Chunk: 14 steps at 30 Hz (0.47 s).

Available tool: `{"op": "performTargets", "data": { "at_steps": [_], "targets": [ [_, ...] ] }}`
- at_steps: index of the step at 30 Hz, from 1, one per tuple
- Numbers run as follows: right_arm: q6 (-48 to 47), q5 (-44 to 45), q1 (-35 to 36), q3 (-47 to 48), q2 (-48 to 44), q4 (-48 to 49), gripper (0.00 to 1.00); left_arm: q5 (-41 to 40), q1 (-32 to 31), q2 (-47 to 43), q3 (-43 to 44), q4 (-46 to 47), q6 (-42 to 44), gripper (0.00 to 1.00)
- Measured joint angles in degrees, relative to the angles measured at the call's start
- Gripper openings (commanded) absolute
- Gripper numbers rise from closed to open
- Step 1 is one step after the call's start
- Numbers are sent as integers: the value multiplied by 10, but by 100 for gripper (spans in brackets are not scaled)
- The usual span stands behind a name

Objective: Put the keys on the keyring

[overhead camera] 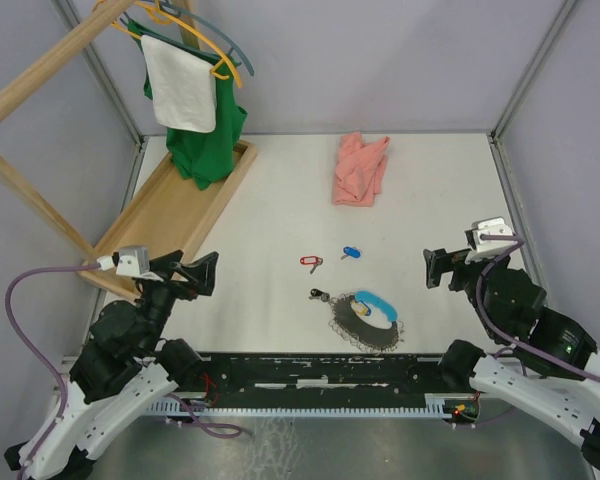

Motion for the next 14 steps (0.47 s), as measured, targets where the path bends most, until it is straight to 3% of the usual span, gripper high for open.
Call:
{"op": "performTargets", "data": {
  "at_steps": [14],
  "targets": [
    [-13, 15, 0, -19, -55, -4, 100, -33, 0, -37, -14, -22, 2, 99]
  ]
}}
